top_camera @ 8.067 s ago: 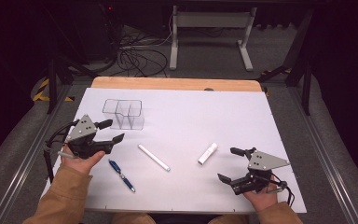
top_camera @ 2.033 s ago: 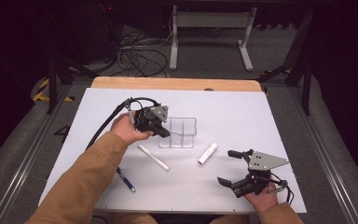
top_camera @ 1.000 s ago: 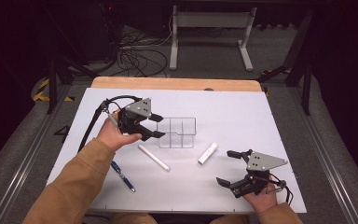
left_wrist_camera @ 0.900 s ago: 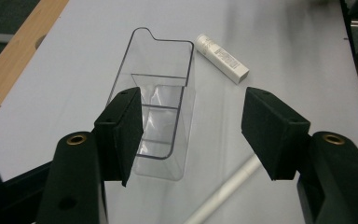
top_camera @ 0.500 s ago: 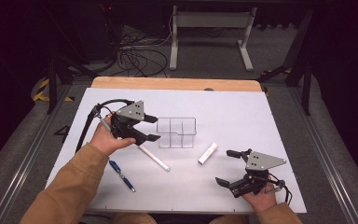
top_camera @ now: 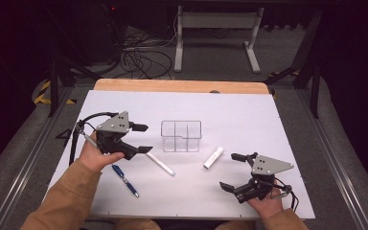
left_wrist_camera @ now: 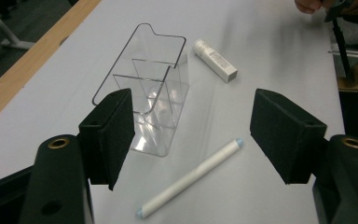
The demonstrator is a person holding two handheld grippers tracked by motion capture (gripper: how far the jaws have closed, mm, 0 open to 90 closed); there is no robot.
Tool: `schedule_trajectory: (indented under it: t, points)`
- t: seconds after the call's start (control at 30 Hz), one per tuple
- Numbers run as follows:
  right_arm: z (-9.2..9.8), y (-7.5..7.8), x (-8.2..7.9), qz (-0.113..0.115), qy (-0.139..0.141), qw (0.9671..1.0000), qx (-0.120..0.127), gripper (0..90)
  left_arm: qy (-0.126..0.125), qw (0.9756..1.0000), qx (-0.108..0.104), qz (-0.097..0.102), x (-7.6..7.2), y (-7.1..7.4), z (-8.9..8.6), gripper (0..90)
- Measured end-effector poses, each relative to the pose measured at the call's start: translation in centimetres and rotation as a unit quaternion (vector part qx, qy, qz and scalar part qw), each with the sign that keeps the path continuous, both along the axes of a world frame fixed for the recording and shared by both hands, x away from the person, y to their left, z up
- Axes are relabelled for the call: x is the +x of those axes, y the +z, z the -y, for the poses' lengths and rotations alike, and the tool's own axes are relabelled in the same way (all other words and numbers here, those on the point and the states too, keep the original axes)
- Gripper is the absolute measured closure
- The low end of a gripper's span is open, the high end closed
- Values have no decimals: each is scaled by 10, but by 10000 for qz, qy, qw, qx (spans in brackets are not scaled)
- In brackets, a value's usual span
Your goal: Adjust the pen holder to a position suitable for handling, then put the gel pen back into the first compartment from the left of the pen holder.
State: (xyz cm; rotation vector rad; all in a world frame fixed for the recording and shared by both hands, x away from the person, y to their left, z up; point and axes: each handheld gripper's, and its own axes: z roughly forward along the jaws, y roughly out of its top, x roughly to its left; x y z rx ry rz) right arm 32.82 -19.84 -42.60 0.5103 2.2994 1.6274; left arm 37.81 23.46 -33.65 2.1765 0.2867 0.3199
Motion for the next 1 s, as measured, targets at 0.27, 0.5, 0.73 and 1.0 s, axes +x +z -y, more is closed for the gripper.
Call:
schedule_trajectory:
  t: [0.27, 0.5, 0.73, 1.0]
  points:
    - [-8, 3, 3, -71, -102, 9999, 25, 0, 474, 9968, -638, -16, -27, -20, -18, 239]
    - [-17, 5, 6, -290, -466, 9984, 94, 3, 945, 9910, -947, 76, -41, -39, -33, 198]
    - [-21, 9, 7, -308, -416, 9986, 92, 33, 1101, 9900, -850, 250, -52, -46, -37, 193]
    - [-27, 9, 7, -196, -545, 9982, -158, 90, 1126, 9887, -967, 195, -52, -48, -38, 192]
